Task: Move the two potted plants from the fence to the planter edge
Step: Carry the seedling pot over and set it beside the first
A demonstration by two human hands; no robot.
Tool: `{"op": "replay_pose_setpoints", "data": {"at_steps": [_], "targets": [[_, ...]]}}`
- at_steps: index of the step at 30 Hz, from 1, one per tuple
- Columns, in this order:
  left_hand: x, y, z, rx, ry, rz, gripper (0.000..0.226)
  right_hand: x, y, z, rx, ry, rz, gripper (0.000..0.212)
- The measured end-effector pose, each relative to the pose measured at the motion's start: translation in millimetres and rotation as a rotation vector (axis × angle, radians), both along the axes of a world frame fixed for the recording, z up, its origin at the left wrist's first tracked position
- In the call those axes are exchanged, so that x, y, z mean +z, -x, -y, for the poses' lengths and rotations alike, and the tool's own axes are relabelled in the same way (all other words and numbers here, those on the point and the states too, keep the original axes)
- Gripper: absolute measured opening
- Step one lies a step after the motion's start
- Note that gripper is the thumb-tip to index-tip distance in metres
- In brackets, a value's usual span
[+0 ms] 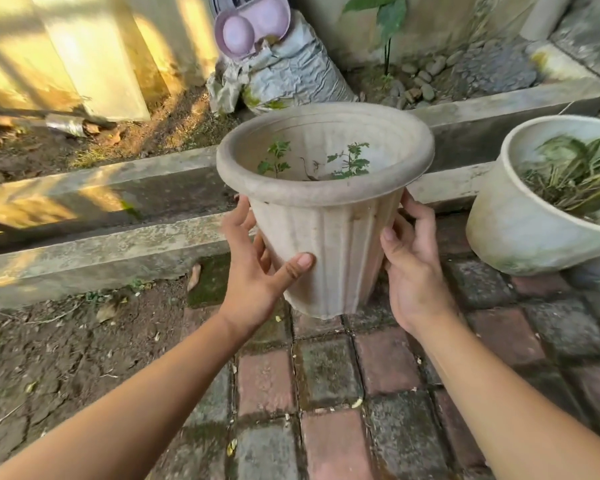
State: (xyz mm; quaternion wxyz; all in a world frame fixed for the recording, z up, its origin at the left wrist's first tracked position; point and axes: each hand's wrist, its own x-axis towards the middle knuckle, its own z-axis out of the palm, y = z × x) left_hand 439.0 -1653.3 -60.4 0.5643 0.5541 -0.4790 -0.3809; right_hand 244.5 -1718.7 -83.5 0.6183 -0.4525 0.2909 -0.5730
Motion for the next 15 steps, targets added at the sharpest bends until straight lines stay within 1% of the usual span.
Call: {"op": "replay_pose_setpoints", "data": {"at_steps": [2, 3, 4, 6, 7, 8, 12, 15], "targets": [[-8, 2, 5, -0.013, -0.005, 0.015, 0.139, -7, 4, 8, -0.008, 0.006, -0.002, 0.039], [-12, 3, 7, -0.017, -0.003, 0.026, 0.137, -9, 6, 12, -0.008, 0.013, -0.009, 0.04], [-15, 4, 9, -0.016, 0.001, 0.044, 0.131, -10, 9, 16, -0.007, 0.021, -0.014, 0.04], [-21, 8, 14, -0.011, 0.009, 0.081, 0.112, -13, 14, 24, -0.006, 0.035, -0.017, 0.041], [-24, 11, 17, -0.01, 0.011, 0.086, 0.106, -15, 16, 28, -0.002, 0.038, -0.019, 0.041], [-28, 13, 20, -0.01, 0.013, 0.086, 0.107, -18, 19, 32, 0.007, 0.041, -0.023, 0.042], [-42, 19, 31, -0.037, -0.018, 0.116, 0.141, -27, 27, 44, 0.048, 0.059, -0.058, 0.054], [-50, 16, 34, -0.081, -0.062, 0.15, 0.147, -38, 32, 47, 0.045, 0.047, -0.067, 0.054]]}}
